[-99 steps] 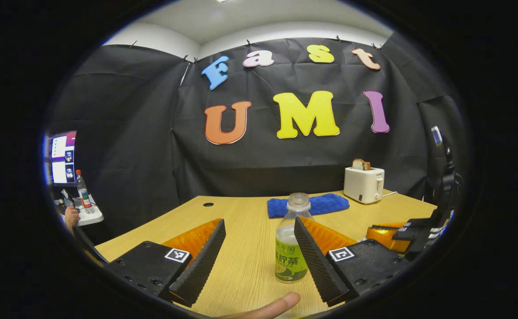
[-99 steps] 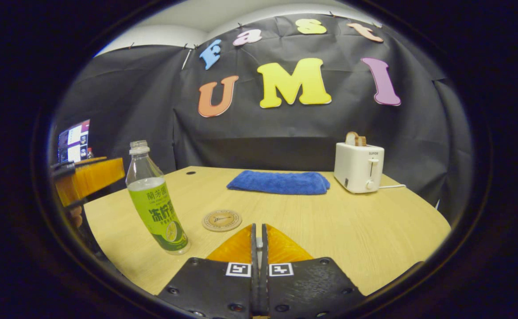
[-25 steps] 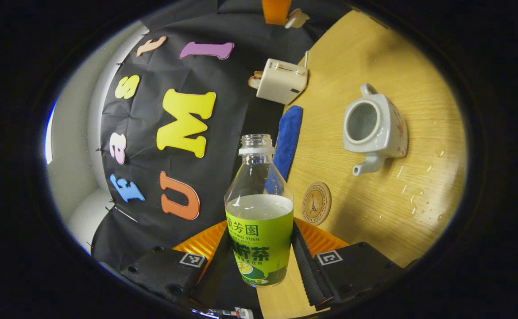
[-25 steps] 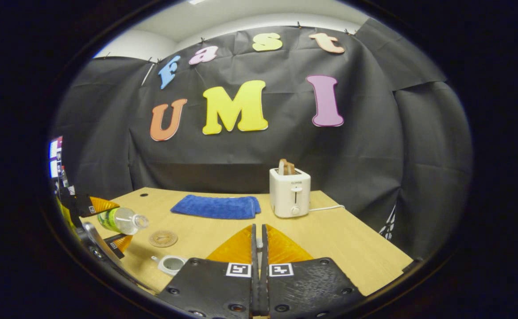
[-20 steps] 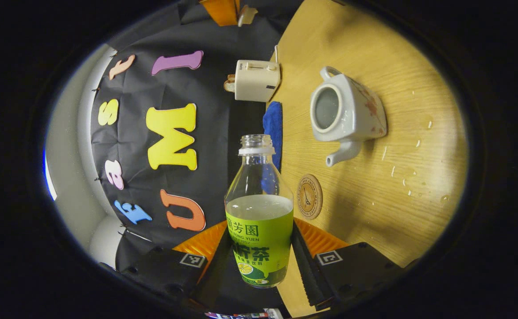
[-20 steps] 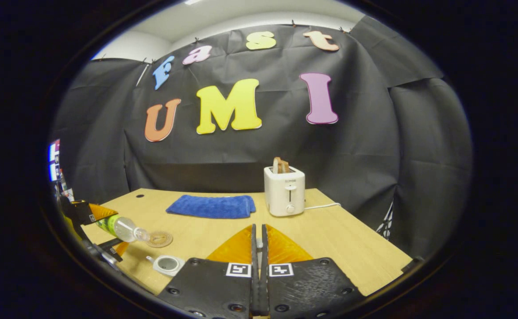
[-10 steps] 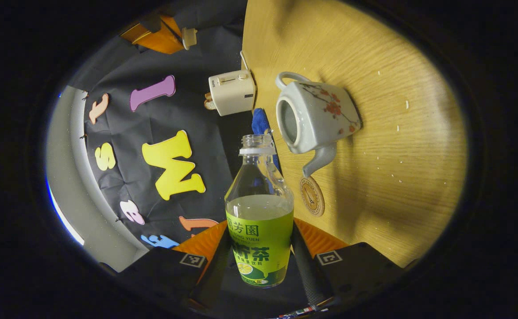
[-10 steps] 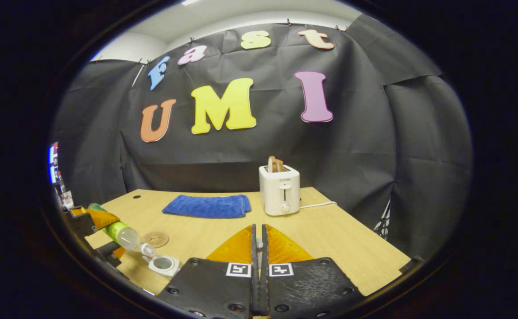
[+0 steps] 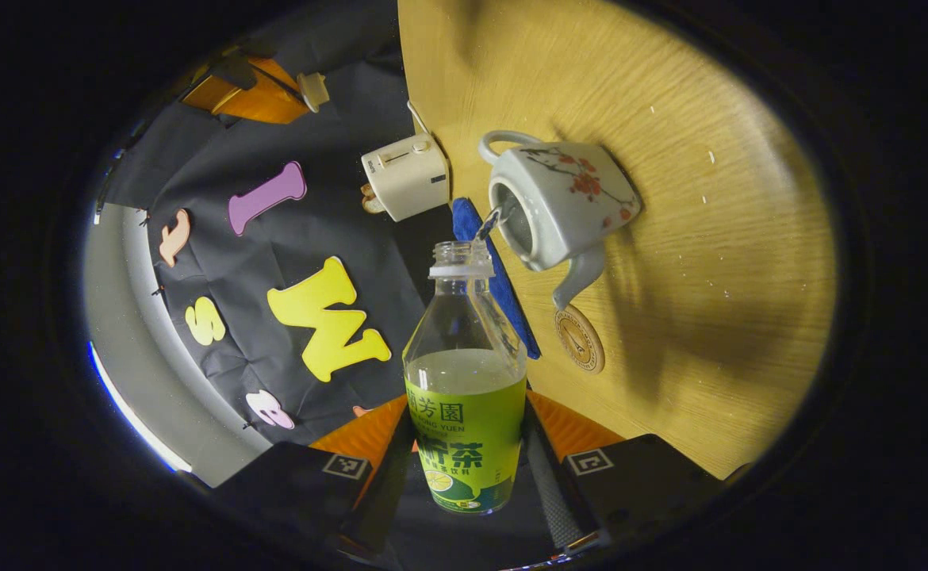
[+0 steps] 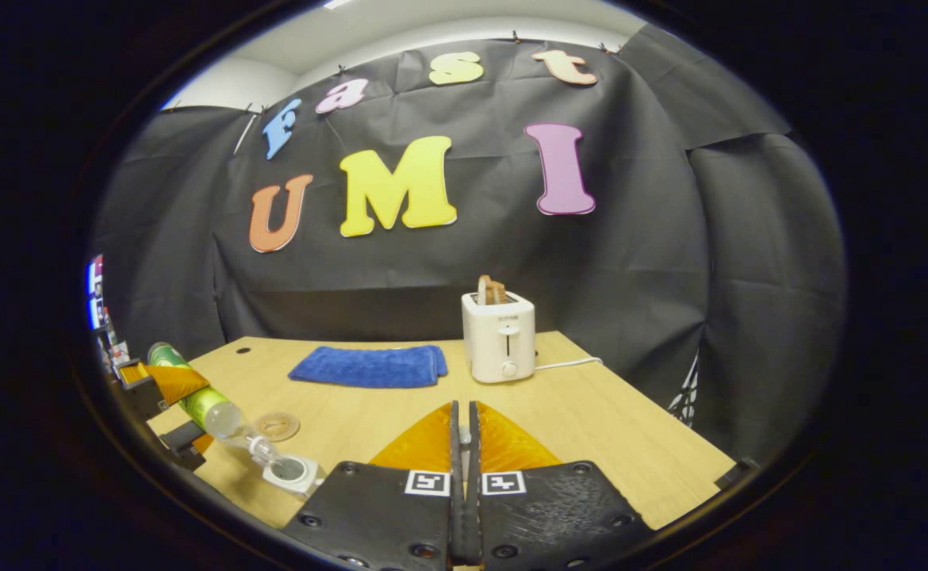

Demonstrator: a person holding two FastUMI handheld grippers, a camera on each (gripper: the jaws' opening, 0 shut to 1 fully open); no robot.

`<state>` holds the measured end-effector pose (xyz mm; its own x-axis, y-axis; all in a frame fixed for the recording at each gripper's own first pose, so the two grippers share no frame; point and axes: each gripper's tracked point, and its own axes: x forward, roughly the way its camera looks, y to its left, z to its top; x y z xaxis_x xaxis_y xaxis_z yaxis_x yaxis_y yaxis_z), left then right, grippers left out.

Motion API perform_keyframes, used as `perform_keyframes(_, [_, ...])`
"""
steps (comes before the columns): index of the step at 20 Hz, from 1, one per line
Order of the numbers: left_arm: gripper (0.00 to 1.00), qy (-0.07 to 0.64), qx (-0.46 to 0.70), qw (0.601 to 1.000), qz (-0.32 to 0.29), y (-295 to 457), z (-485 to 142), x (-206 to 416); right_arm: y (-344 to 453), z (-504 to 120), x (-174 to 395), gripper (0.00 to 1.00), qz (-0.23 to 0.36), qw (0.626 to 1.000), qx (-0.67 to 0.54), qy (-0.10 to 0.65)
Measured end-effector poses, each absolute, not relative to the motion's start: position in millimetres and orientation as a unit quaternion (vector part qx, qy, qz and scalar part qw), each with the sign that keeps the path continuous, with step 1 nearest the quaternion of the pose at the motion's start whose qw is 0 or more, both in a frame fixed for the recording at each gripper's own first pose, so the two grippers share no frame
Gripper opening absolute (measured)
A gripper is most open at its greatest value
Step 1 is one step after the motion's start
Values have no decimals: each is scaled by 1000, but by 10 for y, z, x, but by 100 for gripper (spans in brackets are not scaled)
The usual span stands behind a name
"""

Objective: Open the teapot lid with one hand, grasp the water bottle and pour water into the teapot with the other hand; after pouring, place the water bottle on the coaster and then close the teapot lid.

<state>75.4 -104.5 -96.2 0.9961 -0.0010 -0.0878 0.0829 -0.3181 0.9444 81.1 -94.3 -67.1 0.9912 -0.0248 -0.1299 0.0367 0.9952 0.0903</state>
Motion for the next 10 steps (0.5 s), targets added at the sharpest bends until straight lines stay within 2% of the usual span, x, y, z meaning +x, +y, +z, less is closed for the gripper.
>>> perform_keyframes(6, [76, 22, 835, 549, -28, -1047, -893, 768, -945, -677, 804, 0, -15, 997, 46, 66])
perform_keyframes(10, [76, 23, 858, 512, -28, -1045, -849, 758, -931, -672, 804, 0, -13, 997, 45, 66])
